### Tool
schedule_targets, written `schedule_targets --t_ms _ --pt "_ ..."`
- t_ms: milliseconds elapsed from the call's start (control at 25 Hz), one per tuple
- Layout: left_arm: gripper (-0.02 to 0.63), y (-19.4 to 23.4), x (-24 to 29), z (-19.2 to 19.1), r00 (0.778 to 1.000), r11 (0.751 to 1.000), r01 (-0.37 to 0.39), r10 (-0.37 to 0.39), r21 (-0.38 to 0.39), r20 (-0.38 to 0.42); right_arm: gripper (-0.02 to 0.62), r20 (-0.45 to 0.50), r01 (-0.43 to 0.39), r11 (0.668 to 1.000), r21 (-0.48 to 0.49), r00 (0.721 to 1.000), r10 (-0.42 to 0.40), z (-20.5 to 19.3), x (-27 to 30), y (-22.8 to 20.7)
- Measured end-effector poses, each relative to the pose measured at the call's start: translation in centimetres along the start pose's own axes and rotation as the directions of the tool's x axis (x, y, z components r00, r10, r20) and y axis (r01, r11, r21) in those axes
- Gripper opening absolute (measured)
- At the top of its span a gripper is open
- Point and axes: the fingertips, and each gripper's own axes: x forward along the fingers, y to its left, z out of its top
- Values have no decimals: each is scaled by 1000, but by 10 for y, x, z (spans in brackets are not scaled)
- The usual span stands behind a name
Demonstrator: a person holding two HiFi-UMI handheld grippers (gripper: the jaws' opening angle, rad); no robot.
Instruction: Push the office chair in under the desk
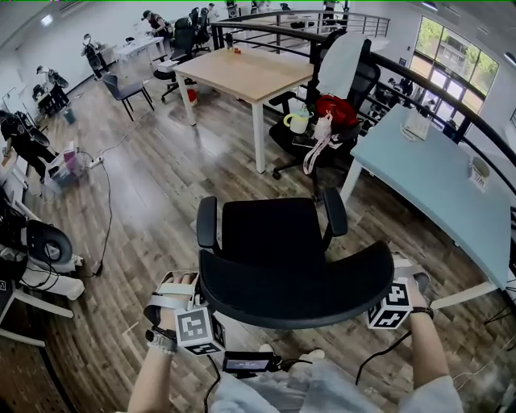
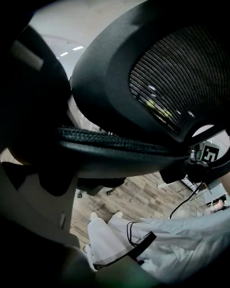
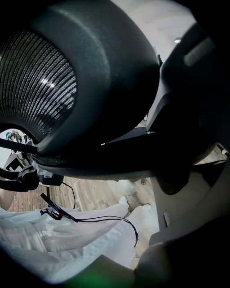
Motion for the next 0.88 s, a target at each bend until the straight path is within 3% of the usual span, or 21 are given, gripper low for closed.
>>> schedule_targets --t_ms 280,880 --pt "146 -1 6 21 999 999 16 -18 42 40 163 -31 19 998 54 999 -17 -20 -13 13" --pt "146 6 35 110 983 986 36 -64 161 171 164 -141 63 980 190 989 -36 -101 -47 32"
